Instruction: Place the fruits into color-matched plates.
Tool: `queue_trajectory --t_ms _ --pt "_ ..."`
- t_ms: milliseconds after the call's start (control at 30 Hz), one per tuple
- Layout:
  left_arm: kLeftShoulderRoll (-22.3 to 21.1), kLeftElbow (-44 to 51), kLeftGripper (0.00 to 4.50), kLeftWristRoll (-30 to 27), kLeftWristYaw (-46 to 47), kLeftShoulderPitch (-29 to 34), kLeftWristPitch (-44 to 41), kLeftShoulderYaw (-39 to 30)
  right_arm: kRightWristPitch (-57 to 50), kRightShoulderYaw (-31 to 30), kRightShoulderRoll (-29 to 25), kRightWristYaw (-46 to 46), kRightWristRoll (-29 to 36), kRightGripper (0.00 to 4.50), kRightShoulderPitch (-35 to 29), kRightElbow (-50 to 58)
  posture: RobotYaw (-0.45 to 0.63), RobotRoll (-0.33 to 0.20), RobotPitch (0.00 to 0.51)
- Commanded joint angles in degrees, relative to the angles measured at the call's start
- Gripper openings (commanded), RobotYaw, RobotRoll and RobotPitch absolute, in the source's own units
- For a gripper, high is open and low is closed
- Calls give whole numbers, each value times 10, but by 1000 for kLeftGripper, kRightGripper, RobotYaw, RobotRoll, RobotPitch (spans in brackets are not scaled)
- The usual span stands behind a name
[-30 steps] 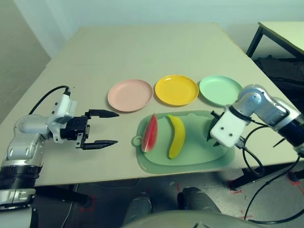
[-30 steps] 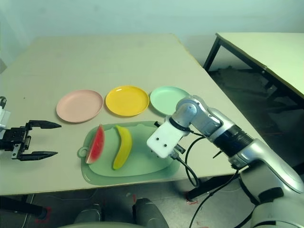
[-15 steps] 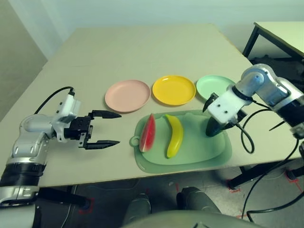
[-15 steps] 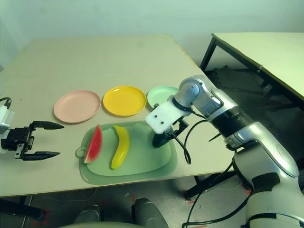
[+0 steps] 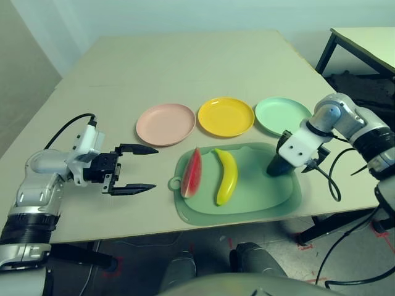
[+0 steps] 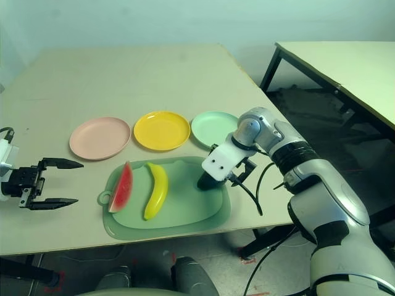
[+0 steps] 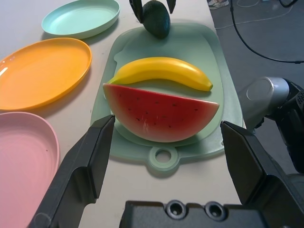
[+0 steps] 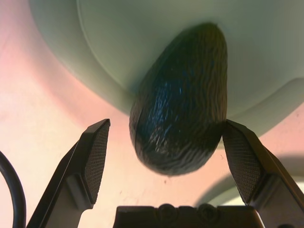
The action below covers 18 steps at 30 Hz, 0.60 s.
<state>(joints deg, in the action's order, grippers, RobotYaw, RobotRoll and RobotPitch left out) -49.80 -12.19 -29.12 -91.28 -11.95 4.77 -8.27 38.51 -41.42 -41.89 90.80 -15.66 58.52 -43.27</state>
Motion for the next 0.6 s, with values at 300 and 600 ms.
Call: queue_trajectory --t_ms 300,600 --pt "-4 14 4500 4 3 0 9 -3 -12 20 9 8 -12 3105 -14 -4 -100 0 1" --pt "-6 12 4500 -1 8 -3 2 -8 -21 35 14 16 -11 3106 -10 -4 -96 0 4"
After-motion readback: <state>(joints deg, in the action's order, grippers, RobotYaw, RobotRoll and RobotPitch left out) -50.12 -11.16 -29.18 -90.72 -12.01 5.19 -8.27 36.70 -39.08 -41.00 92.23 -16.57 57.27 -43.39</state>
